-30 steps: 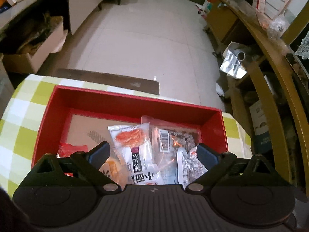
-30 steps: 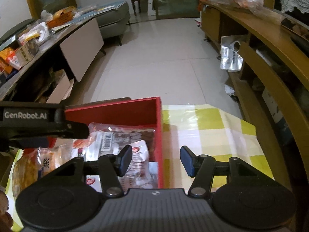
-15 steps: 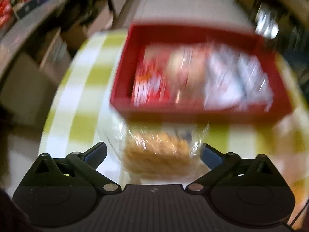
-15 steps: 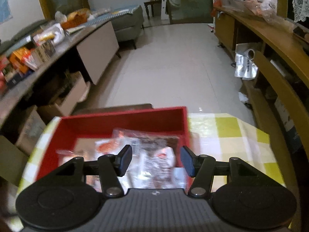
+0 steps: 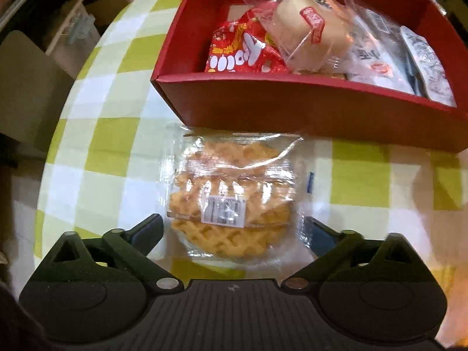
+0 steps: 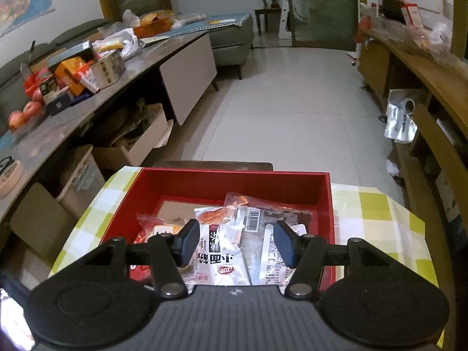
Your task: Organize snacks
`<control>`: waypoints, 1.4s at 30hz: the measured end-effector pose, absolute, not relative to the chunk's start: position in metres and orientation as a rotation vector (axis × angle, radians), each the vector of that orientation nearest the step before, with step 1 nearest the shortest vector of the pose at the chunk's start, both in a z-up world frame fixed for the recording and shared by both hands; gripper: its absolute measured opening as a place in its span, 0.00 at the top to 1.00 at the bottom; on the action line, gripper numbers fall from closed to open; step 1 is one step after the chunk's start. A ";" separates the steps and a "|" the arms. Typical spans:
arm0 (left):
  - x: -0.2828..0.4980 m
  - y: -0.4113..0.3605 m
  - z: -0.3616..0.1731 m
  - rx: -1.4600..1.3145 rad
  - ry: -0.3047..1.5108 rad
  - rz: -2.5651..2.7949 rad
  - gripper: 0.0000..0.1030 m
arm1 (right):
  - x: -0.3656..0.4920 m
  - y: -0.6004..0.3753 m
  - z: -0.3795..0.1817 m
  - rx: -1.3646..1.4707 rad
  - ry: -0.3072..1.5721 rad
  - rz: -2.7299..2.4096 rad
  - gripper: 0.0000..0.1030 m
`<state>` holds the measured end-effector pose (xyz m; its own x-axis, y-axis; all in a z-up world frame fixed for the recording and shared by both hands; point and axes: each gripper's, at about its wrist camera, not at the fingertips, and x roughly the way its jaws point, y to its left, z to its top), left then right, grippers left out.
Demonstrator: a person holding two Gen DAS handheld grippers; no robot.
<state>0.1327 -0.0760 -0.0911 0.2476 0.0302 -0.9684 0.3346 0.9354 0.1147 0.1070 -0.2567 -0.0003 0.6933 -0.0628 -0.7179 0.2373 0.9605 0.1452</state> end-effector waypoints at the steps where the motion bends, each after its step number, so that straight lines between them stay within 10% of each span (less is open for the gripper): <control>1: 0.136 -0.074 -0.091 0.296 1.323 -0.214 0.04 | 0.108 -0.256 -0.001 0.236 0.792 -0.164 0.40; 7: 0.140 -0.064 -0.076 0.269 1.313 -0.228 0.22 | 0.112 -0.247 -0.007 0.170 0.838 -0.154 0.40; 27: 0.131 -0.095 0.009 0.205 1.179 -0.333 0.33 | 0.084 -0.248 -0.027 0.090 1.022 -0.224 0.40; 28: 0.132 -0.099 0.010 0.201 1.170 -0.344 0.53 | 0.083 -0.250 -0.027 0.095 1.023 -0.226 0.40; 30: 0.135 -0.108 0.013 0.187 1.181 -0.368 0.64 | 0.084 -0.252 -0.028 0.100 1.024 -0.225 0.40; 38: 0.144 -0.116 -0.012 0.204 1.232 -0.336 0.53 | 0.086 -0.260 -0.032 0.123 1.021 -0.218 0.40; 40: 0.142 -0.106 -0.013 0.180 1.242 -0.352 0.14 | 0.085 -0.262 -0.029 0.142 1.013 -0.210 0.40; 42: 0.135 -0.099 -0.017 0.155 1.250 -0.371 0.09 | 0.082 -0.262 -0.026 0.140 1.006 -0.216 0.40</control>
<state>0.1355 -0.0990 -0.0172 0.2654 -0.1895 -0.9453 0.3572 0.9300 -0.0862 0.0822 -0.2618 -0.0263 0.5169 -0.1145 -0.8484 0.2432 0.9698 0.0173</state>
